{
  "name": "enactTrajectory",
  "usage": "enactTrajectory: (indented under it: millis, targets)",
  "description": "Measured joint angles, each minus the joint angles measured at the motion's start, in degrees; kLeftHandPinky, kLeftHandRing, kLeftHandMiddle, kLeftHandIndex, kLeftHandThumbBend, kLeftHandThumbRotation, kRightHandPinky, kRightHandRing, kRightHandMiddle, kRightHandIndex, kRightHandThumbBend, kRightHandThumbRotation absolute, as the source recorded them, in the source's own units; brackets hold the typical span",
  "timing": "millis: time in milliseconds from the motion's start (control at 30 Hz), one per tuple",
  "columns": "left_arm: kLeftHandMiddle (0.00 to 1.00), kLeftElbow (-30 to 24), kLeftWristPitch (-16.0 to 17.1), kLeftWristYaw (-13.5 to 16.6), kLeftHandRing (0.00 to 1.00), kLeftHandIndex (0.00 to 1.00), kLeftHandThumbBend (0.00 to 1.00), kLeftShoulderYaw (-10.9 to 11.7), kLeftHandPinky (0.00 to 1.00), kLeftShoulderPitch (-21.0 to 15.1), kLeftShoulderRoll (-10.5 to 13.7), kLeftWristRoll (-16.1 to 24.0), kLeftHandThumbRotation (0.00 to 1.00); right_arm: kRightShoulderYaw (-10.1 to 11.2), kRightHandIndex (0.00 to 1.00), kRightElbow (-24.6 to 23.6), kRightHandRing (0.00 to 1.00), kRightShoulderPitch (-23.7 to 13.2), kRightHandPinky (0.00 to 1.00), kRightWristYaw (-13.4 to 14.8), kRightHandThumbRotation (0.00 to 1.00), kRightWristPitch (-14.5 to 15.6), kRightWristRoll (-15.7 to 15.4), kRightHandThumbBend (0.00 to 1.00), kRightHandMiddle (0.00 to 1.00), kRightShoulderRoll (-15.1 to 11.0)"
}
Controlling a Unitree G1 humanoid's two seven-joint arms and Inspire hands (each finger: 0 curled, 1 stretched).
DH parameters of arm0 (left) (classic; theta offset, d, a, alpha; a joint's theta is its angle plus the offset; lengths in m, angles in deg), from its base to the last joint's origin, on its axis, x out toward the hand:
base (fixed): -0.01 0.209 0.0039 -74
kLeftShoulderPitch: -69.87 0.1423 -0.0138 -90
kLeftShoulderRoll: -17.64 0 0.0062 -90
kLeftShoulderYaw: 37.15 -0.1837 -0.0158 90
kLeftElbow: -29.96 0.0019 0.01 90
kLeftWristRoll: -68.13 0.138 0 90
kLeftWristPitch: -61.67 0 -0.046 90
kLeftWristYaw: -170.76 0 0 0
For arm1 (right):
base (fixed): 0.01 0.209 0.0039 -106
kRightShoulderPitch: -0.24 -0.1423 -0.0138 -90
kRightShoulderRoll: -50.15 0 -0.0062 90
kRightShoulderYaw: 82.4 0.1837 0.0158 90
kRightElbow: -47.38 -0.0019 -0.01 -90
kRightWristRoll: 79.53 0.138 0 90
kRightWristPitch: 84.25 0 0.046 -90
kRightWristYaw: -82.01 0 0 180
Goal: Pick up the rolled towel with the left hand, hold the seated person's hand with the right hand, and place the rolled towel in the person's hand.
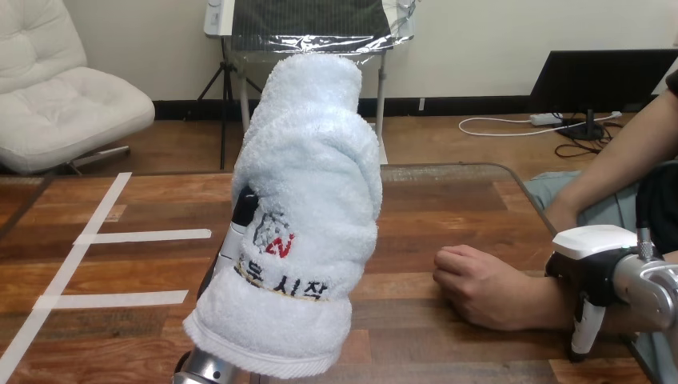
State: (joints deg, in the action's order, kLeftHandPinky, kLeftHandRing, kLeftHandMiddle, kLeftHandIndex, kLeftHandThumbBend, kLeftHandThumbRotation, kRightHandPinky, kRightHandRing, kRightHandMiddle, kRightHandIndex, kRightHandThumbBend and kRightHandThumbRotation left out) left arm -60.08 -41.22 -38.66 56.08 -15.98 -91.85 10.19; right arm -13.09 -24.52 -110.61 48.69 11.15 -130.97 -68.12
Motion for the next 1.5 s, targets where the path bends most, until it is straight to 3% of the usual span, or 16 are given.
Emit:
enactTrajectory:
  millis: [300,433,567,833,1067,1200,1500]
  targets:
    - [0.39,-0.02,0.04,0.08,0.31,0.49,0.70,0.00,0.24,0.17,0.01,0.11,0.00,0.09,0.51,0.75,0.48,0.11,0.37,2.27,0.00,-0.17,1.48,0.73,0.54,0.02]
    - [0.40,-0.02,1.11,0.28,0.31,0.48,0.69,-0.11,0.24,0.25,0.03,1.81,0.00,0.11,0.52,0.93,0.54,0.26,0.43,3.26,0.00,0.05,1.87,0.73,0.59,0.05]
    - [0.40,-0.17,4.97,2.35,0.31,0.49,0.68,-0.57,0.24,0.23,0.07,7.75,0.00,0.11,0.52,0.88,0.55,0.31,0.45,3.34,0.00,0.28,2.07,0.72,0.59,0.05]
    - [0.42,0.92,13.65,9.66,0.33,0.50,0.67,-1.99,0.26,0.14,0.22,23.17,0.00,0.48,0.51,0.13,0.50,0.94,0.42,3.50,0.00,0.94,2.69,0.72,0.54,0.05]
    - [0.43,7.39,22.16,15.76,0.34,0.51,0.70,-2.33,0.27,-1.43,0.27,35.84,0.00,1.39,0.51,-1.37,0.45,2.58,0.37,4.96,0.00,0.90,4.60,0.75,0.51,0.03]
    - [0.43,12.66,25.95,17.95,0.35,0.51,0.71,-1.71,0.27,-3.03,0.30,40.12,0.01,2.21,0.51,-2.41,0.45,3.69,0.37,5.90,0.00,0.96,5.61,0.75,0.51,0.04]
    - [0.43,23.05,30.43,19.91,0.35,0.50,0.72,-0.26,0.27,-6.83,0.42,44.57,0.05,4.21,0.53,-4.26,0.46,5.52,0.38,6.80,0.00,1.18,6.55,0.75,0.51,-0.03]
